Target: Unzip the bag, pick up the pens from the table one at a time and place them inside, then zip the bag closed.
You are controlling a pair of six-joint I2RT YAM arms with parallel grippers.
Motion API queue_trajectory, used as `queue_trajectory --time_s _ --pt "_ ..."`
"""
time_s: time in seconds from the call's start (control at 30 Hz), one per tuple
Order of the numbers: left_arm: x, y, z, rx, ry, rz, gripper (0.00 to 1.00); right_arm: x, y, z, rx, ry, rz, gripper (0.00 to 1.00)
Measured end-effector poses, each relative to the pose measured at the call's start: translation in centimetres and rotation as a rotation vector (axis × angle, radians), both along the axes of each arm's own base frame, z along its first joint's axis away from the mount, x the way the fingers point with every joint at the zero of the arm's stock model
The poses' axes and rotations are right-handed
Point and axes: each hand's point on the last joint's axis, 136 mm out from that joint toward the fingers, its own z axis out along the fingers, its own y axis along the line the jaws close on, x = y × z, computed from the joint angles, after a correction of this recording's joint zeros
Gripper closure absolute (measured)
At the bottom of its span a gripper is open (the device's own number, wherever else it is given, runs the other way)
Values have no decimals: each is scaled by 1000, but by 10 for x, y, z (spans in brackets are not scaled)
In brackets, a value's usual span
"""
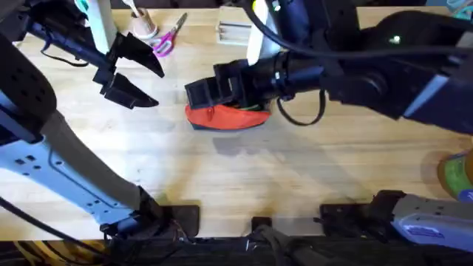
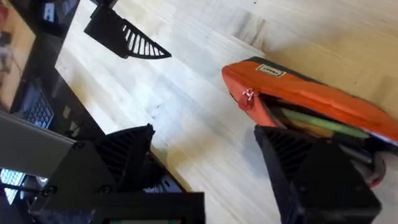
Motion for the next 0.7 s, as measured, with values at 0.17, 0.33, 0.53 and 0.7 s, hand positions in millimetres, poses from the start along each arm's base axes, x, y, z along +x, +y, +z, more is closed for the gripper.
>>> queue_trajectory --time_s 0.17,0.33,0.53,0.7 --pt "2 1 -1 3 -9 0 7 -16 12 -7 -23 53 -74 7" --pt "2 1 -1 3 -8 0 7 -19 17 -19 -29 130 -146 7" --pt "2 0 -1 -1 -56 -49 6 -31 29 -44 -81 185 -166 7" --pt "-3 -3 -8 -20 -104 -121 6 -16 31 -75 -158 155 -254 7"
